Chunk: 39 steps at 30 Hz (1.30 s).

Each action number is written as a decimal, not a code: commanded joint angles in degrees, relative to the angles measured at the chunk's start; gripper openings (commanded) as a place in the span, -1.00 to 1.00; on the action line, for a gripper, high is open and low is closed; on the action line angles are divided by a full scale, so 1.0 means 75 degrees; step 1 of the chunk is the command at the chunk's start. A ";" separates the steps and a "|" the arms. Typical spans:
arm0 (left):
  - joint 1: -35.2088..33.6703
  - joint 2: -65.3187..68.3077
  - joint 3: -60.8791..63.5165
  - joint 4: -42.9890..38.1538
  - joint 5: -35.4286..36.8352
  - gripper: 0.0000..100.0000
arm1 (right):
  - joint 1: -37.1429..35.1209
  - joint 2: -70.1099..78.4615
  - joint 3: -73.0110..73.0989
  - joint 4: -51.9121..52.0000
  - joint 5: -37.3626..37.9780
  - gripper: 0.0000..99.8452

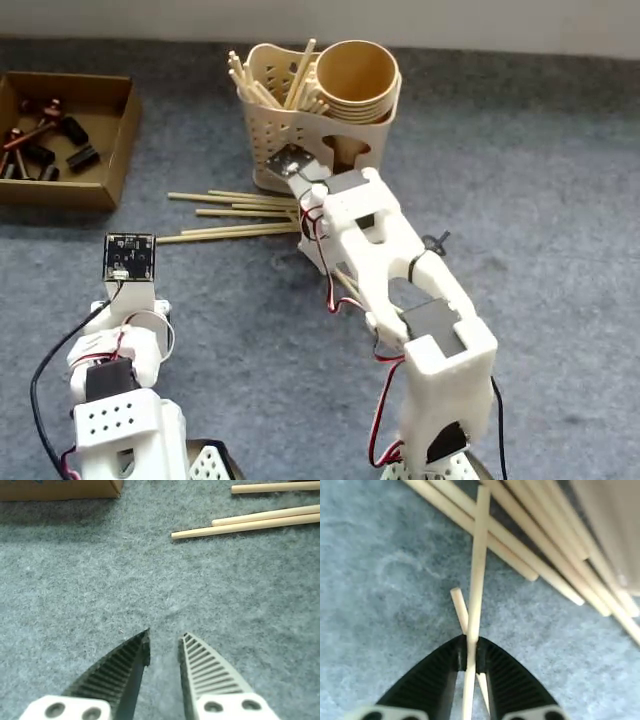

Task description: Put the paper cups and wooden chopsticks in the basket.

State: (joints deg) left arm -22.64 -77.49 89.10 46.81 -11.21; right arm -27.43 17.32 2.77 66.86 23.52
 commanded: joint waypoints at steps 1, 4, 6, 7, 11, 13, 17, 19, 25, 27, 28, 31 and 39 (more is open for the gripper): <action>-0.0064 -0.0064 -0.0029 -0.0129 -0.0070 -0.80 | -0.0053 -0.1037 0.0240 0.0041 -0.0070 -0.99; -0.0064 -0.0064 -0.0029 -0.0129 -0.0070 -0.80 | -0.0287 -0.1530 0.0709 0.0041 -0.0070 -0.99; -0.0064 -0.0064 -0.0029 -0.0129 -0.0070 -0.80 | -0.0440 -0.1893 0.1014 0.0041 -0.0070 -0.99; -0.0064 -0.0064 -0.0029 -0.0129 -0.0070 -0.80 | -0.0510 -0.2104 0.1143 0.0041 -0.0070 -0.99; -0.0064 -0.0064 -0.0029 -0.0129 -0.0070 -0.80 | -0.0721 -0.3112 0.1682 0.0041 -0.0082 -0.99; -0.0064 -0.0064 -0.0029 -0.0129 -0.0070 -0.80 | -0.0850 -0.3593 0.1952 0.0029 -0.0176 -0.99; -0.0064 -0.0064 -0.0029 -0.0129 -0.0070 -0.80 | -0.1073 -0.4460 0.2280 -0.0006 -0.0914 -0.99; -0.0064 -0.0064 -0.0029 -0.0129 -0.0070 -0.80 | -0.1108 -0.4847 0.2315 -0.0006 -0.1149 -0.99; -0.0064 -0.0064 -0.0029 -0.0129 -0.0070 -0.80 | -0.1108 -0.5867 0.2268 -0.0029 -0.2391 -0.99; -0.0064 -0.0064 -0.0029 -0.0129 -0.0070 -0.80 | -0.1108 -0.6066 0.2256 -0.0029 -0.3095 -0.99; -0.0064 -0.0064 -0.0029 -0.0129 -0.0070 -0.80 | -0.1108 -0.6136 0.2256 -0.0029 -0.3364 -0.99; -0.0064 -0.0064 -0.0029 -0.0129 -0.0070 -0.80 | -0.1155 -0.6418 0.2233 -0.0334 -0.4103 -0.99; -0.0053 -0.0064 -0.0029 -0.0129 -0.0070 -0.80 | -0.1284 -0.7285 0.2315 -0.2514 -0.5814 -0.99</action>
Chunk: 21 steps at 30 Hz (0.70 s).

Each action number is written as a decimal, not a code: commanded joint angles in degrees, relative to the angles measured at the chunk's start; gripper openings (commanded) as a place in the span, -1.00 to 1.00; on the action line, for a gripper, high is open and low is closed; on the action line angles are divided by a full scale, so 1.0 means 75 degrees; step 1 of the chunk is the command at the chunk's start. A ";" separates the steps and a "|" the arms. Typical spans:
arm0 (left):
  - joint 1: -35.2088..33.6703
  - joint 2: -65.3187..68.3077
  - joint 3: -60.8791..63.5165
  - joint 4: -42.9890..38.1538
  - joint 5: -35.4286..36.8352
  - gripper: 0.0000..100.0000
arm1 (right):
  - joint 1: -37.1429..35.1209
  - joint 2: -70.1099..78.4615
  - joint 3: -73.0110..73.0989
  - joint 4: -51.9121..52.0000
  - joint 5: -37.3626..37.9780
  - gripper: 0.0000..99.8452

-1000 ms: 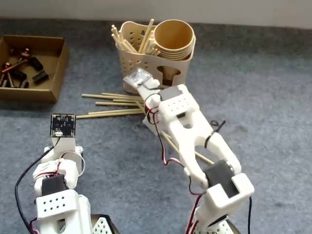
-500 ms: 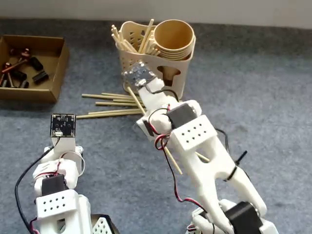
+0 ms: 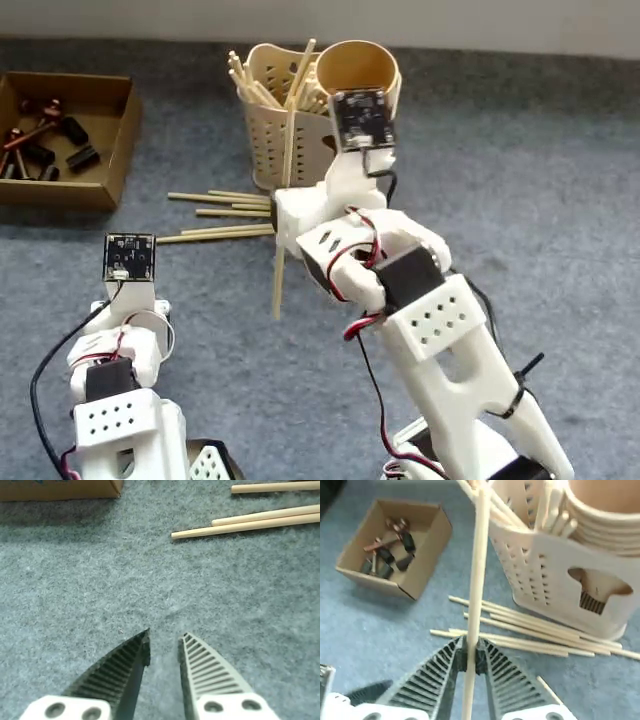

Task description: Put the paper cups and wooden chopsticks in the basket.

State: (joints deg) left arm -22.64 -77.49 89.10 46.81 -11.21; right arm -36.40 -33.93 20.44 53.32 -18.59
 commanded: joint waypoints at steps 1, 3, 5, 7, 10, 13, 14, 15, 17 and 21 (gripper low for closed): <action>-0.0053 -0.0064 -0.0029 -0.0129 -0.0070 -0.80 | -0.0088 -0.0557 -0.0041 -0.0838 -0.0199 -0.99; -0.0053 -0.0064 -0.0029 -0.0129 -0.0070 -0.80 | -0.0088 -0.0709 -0.0053 -0.1037 -0.0188 -0.99; -0.0053 -0.0064 -0.0029 -0.0129 -0.0070 -0.80 | -0.0088 -0.0862 -0.0053 -0.1342 0.0012 -0.99; -0.0053 -0.0064 -0.0029 -0.0129 -0.0070 -0.80 | -0.0088 -0.0955 -0.0041 -0.1705 0.0293 -0.99; -0.0053 -0.0064 -0.0029 -0.0129 -0.0070 -0.80 | -0.0076 -0.1014 -0.0041 -0.2268 0.0551 -0.99; -0.0053 -0.0064 -0.0029 -0.0129 -0.0070 -0.80 | -0.0053 -0.0979 -0.0041 -0.2948 0.0703 -0.99; -0.0053 -0.0064 -0.0029 -0.0129 -0.0070 -0.80 | -0.0041 -0.0967 -0.0041 -0.3194 0.0785 -0.99; -0.0053 -0.0064 -0.0029 -0.0129 -0.0070 -0.80 | -0.0041 -0.0967 -0.0029 -0.3452 0.0879 -0.99; -0.0053 -0.0064 -0.0029 -0.0129 -0.0070 -0.80 | 0.0029 -0.0955 0.0076 -0.3968 0.1032 -0.99; -0.0053 -0.0064 -0.0029 -0.0129 -0.0070 -0.80 | 0.0193 -0.0944 0.0568 -0.5656 0.1090 -0.99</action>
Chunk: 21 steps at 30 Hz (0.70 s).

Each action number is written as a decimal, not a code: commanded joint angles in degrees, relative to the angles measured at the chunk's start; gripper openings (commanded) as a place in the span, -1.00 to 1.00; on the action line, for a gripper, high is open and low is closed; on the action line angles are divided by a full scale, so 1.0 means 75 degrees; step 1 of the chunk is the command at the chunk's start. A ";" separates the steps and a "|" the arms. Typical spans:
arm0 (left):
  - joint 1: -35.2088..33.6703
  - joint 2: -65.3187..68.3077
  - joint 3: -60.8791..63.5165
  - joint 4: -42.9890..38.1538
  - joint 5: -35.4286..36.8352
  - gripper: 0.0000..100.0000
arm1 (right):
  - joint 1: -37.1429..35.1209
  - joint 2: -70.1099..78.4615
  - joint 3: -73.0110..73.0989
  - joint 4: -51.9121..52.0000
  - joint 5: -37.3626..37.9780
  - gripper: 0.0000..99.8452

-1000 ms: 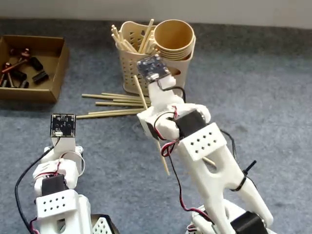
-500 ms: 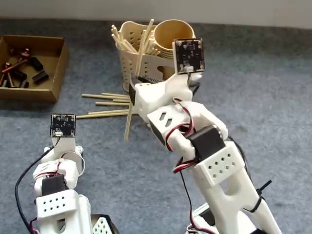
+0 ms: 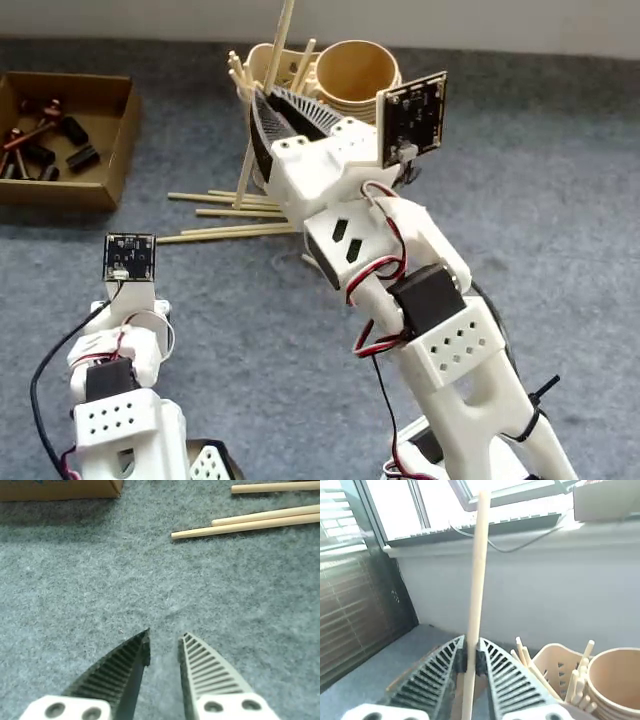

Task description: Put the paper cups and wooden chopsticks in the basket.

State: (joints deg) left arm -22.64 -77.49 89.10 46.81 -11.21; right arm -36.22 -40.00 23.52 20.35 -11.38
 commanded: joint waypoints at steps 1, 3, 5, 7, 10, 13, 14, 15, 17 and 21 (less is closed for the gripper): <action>-0.0053 -0.0064 -0.0029 -0.0129 -0.0070 -0.80 | 0.0264 -0.0135 0.0322 -0.1682 0.0129 -0.99; -0.0053 -0.0064 -0.0029 -0.0129 -0.0070 -0.80 | 0.0451 -0.0006 0.0604 -0.2444 0.0129 -0.99; -0.0053 -0.0064 -0.0029 -0.0129 -0.0070 -0.80 | 0.0697 0.0275 0.0779 -0.2995 0.0129 -0.99; -0.0053 -0.0064 -0.0029 -0.0129 -0.0070 -0.80 | 0.0920 0.0651 0.0815 -0.3417 0.0129 -0.99; -0.0053 -0.0064 -0.0029 -0.0129 -0.0070 -0.80 | 0.1248 0.1201 0.0815 -0.4038 0.0129 -0.99; -0.0053 -0.0064 -0.0029 -0.0129 -0.0070 -0.80 | 0.1448 0.1577 0.0815 -0.4589 0.0129 -0.99; -0.0053 -0.0064 -0.0029 -0.0129 -0.0070 -0.80 | 0.1483 0.1670 0.0815 -0.4753 0.0129 -0.99; -0.0053 -0.0064 -0.0029 -0.0129 -0.0070 -0.80 | 0.1518 0.1752 0.0826 -0.4905 0.0129 -0.99; -0.0053 -0.0064 -0.0029 -0.0129 -0.0070 -0.80 | 0.1600 0.1916 0.0838 -0.5222 0.0129 -0.99; -0.0053 -0.0064 -0.0029 -0.0129 -0.0070 -0.80 | 0.1717 0.2151 0.0850 -0.5749 0.0164 -0.99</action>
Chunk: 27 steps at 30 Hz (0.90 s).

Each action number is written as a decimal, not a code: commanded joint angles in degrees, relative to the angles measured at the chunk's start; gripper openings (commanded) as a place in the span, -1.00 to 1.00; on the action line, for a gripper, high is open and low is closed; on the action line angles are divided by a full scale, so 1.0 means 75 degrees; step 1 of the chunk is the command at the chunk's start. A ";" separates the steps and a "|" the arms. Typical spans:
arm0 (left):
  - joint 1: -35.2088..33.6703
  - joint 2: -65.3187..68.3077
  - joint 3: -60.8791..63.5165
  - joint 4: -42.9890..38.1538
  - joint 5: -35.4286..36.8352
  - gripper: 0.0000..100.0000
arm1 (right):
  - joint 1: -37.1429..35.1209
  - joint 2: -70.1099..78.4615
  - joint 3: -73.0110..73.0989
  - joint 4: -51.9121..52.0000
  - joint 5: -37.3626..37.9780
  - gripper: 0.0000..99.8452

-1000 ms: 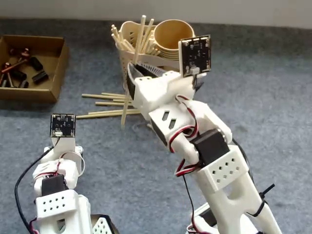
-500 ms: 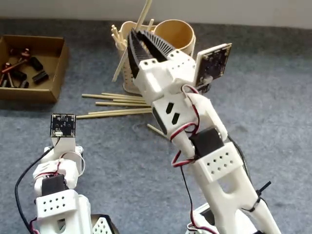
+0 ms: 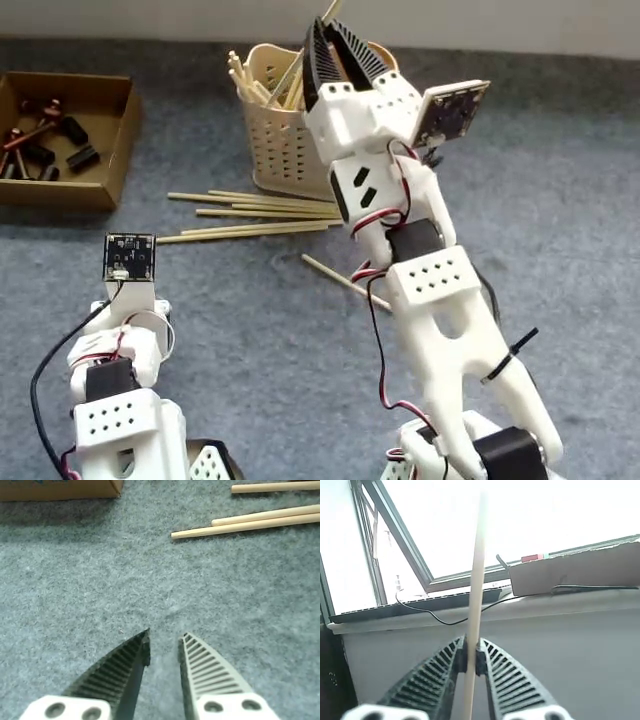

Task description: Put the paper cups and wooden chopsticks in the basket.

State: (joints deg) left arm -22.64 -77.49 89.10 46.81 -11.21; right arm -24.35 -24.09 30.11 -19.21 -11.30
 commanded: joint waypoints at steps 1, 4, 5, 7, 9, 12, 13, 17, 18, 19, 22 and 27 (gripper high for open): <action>-0.0053 -0.0064 -0.0029 -0.0129 -0.0070 -0.80 | 0.0135 0.0100 -0.0029 -0.0557 0.0328 -0.99; -0.0053 -0.0064 -0.0029 -0.0129 -0.0070 -0.80 | 0.0088 0.0404 -0.0041 -0.0990 0.1231 -0.99; -0.0053 -0.0064 -0.0029 -0.0129 -0.0070 -0.80 | 0.0088 0.0522 -0.0018 -0.1213 0.1442 -0.99; -0.0053 -0.0064 -0.0029 -0.0129 -0.0070 -0.80 | 0.0088 0.0733 -0.0006 -0.1436 0.1536 -0.99; -0.0053 -0.0064 -0.0029 -0.0129 -0.0070 -0.80 | 0.0088 0.0873 -0.0006 -0.1448 0.1524 -0.99; -0.0053 -0.0064 -0.0029 -0.0129 -0.0070 -0.80 | 0.0088 0.1037 0.0018 -0.1436 0.1512 -0.99; -0.0053 -0.0064 -0.0029 -0.0129 -0.0070 -0.80 | 0.0076 0.1049 0.0064 -0.1436 0.1512 -0.99; -0.0053 -0.0064 -0.0029 -0.0129 -0.0070 -0.80 | -0.0111 0.1014 0.0428 -0.1436 0.1536 -0.99; -0.0053 -0.0064 -0.0029 -0.0129 -0.0070 -0.80 | -0.0158 0.1014 0.0522 -0.1436 0.1536 -0.99; -0.0053 -0.0064 -0.0029 -0.0129 -0.0070 -0.80 | -0.0182 0.1014 0.0615 -0.1436 0.1536 -0.99; -0.0053 -0.0064 -0.0029 -0.0129 -0.0070 -0.80 | -0.0182 0.1014 0.0744 -0.1436 0.1536 -0.94; -0.0053 -0.0064 -0.0029 -0.0129 -0.0070 -0.80 | -0.0182 0.1002 0.0815 -0.1412 0.1512 -0.69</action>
State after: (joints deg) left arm -22.64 -77.49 89.10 46.81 -11.21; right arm -25.14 -15.91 36.09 -28.35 -0.40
